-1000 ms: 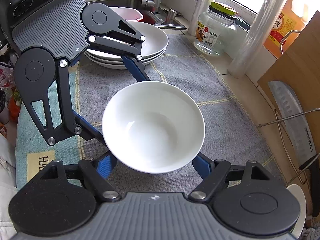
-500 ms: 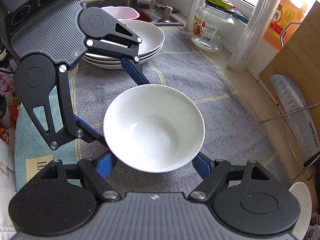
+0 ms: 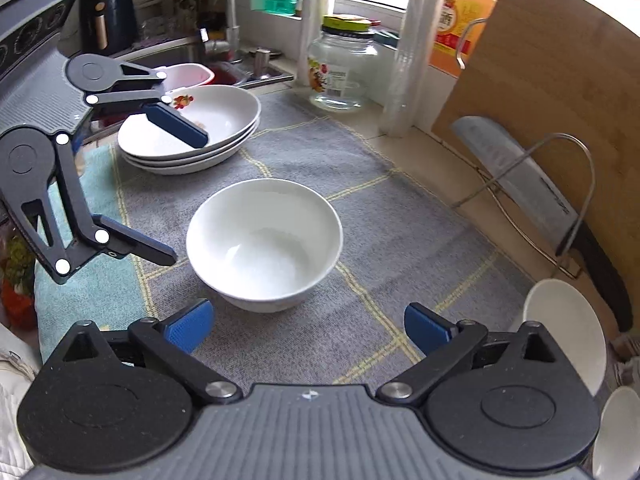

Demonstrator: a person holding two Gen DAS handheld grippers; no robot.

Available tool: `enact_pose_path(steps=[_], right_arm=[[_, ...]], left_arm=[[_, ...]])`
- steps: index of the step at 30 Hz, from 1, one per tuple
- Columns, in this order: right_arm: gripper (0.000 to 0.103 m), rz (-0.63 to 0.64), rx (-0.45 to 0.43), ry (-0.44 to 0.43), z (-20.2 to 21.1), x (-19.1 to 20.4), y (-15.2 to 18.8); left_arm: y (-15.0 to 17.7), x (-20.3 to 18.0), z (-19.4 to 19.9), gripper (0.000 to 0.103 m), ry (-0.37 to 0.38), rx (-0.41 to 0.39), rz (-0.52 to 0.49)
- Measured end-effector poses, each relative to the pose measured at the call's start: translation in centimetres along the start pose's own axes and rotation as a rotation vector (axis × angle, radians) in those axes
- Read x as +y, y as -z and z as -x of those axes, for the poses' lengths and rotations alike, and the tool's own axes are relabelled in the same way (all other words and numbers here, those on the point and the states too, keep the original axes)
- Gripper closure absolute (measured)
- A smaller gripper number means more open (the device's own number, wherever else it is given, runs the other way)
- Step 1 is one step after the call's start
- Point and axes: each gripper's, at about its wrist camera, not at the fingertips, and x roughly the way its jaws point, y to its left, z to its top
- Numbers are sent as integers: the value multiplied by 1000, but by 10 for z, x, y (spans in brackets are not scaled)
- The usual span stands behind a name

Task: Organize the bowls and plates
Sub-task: 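Move both tools back toward the pink-floral bowls by the cutting board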

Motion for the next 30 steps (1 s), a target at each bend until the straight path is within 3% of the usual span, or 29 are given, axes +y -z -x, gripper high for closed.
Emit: enact_pose_path(steps=[9,12,17,20,30], right_arm=[[0,-237,-13,251,19,-22,34],[0,-292,-36,322,26,-30,43],[0,-394,-65,415,36,-45,58],[0,-433,-75,422,41,-50,67],[0,-440,-69,450,47,-61,90]], left_arm=[[-28,-14,-2,7,-50,-66,197],[-42,-21,-11,7,-51,-87,196],[-63,-39,-30,7,-45,-61,111],[-73,-49,-40,7,-19,-41,69],[-110,-63,-72,6,50,43,69]])
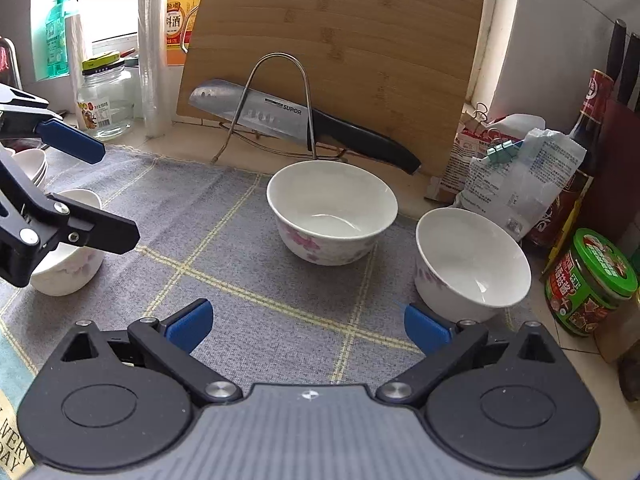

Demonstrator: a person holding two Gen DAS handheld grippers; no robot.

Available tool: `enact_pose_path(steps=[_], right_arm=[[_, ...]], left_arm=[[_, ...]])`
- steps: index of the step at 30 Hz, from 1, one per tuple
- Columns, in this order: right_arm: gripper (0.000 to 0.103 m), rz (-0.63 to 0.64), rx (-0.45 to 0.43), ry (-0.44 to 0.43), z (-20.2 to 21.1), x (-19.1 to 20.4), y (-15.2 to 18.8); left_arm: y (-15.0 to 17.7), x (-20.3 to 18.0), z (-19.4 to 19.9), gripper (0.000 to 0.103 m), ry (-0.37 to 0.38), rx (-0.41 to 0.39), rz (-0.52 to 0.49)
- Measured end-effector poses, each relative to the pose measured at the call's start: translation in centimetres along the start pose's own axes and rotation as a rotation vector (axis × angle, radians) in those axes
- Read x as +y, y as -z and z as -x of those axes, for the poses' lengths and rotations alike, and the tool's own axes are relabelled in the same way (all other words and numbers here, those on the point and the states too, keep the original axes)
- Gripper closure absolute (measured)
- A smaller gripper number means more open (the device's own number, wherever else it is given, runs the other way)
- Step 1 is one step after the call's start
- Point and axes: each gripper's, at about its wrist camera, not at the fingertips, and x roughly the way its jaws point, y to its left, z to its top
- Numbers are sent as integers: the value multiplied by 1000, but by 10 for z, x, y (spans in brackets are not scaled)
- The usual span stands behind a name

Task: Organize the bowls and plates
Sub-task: 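Move both tools back toward the pink-floral bowls by the cutting board, then grip the pink-floral bowl rim with the left tool and lift it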

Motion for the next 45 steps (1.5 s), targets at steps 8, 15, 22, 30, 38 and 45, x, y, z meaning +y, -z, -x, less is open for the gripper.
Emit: enact_pose_path(steps=[8,15,22,30,38,45], right_arm=[[0,30,-19,2,-4,-12,0],[0,113,-33,-25,-12,-23,-7],[2,72,-4,-76,-34,-25,-10],[7,-10,-27,-80,-55,-27,-20],[11,-12,-41,-40,-67,-25,-21],[12,-13,-67,-12,-70,-22,-21]], left_arm=[[-26,-17,-21,6,88,27,-99],[-43,-20,-38,6,103,45,-177],[-64,-14,-60,6,105,44,-113],[-88,-2,-102,8,104,71,-24],[-98,4,-131,10,142,99,3],[-102,4,-149,18,164,125,18]])
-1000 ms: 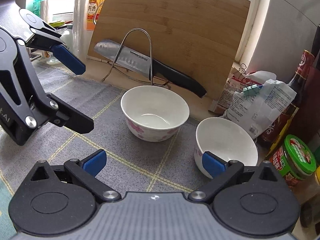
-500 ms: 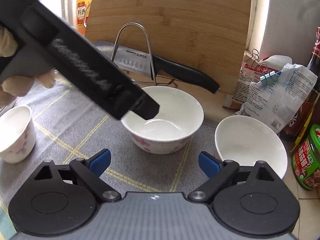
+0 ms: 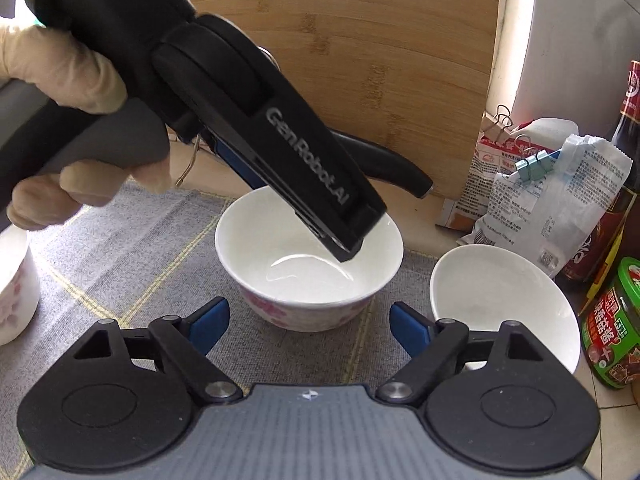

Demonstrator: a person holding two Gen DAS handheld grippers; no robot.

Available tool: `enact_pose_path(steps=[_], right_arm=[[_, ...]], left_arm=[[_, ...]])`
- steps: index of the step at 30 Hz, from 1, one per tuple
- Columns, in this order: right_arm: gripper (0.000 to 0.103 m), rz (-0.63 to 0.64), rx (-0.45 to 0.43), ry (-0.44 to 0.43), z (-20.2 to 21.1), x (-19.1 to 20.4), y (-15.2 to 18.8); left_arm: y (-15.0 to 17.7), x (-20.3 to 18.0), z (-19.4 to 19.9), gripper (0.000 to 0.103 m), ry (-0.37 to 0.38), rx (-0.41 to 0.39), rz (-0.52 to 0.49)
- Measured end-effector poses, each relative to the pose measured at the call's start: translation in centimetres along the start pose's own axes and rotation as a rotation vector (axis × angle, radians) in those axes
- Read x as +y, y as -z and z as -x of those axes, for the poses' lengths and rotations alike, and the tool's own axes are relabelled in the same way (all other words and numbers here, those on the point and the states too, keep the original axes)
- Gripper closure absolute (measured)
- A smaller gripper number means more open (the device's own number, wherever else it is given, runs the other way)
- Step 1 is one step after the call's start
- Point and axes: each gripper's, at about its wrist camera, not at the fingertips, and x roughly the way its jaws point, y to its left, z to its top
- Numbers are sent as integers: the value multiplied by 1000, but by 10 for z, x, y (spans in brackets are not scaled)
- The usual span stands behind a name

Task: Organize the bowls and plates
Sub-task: 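Grip the pink-floral bowl rim with the left tool and lift it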

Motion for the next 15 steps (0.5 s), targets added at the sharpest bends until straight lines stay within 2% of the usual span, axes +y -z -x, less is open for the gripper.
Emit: enact_pose_path(steps=[3,8,15], right_arm=[[16,-2,-11,17,-2,0,-1],[16,-13,-10,6,-5,-2,-3],[19,-12,-21,-10,-3,-1,-3]], left_arm=[[-2,0,-3,24,8,2,4],[-5,0,-7,25,20,-1,-1],[-6,4,-9,33,24,0,6]])
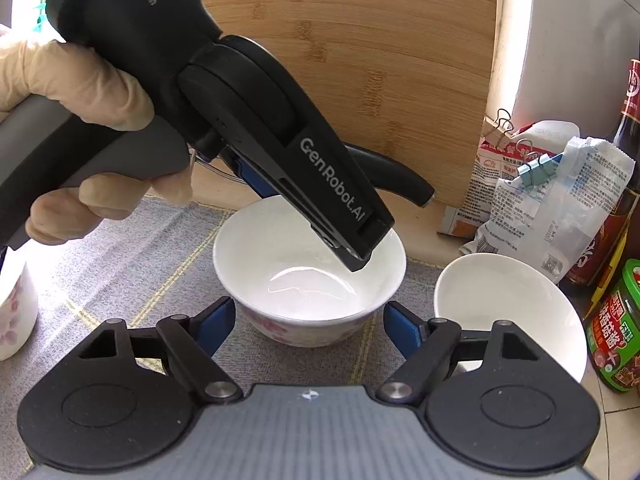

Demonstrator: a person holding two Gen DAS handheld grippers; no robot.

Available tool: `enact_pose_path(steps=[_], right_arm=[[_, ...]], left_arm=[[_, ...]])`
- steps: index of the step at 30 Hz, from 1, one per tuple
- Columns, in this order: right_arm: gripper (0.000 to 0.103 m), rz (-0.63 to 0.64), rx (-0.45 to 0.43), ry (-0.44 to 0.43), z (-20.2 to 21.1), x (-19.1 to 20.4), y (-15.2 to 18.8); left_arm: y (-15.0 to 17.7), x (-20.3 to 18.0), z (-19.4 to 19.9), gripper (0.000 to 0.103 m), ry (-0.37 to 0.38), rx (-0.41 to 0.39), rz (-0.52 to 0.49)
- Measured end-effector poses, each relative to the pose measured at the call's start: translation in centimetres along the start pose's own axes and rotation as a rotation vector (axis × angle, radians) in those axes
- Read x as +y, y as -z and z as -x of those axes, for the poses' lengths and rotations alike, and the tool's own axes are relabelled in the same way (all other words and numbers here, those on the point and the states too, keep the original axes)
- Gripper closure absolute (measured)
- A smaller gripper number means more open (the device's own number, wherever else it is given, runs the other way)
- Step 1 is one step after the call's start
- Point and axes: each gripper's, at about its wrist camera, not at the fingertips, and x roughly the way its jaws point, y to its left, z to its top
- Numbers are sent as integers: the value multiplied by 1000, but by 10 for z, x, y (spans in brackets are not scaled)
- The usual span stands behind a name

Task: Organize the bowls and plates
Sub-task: 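Grip the pink-floral bowl rim with the left tool and lift it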

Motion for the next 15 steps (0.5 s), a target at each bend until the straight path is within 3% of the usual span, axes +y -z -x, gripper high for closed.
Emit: enact_pose_path(steps=[15], right_arm=[[18,2,5,9,-1,0,-2]], left_arm=[[0,5,-5,33,23,-6,0]])
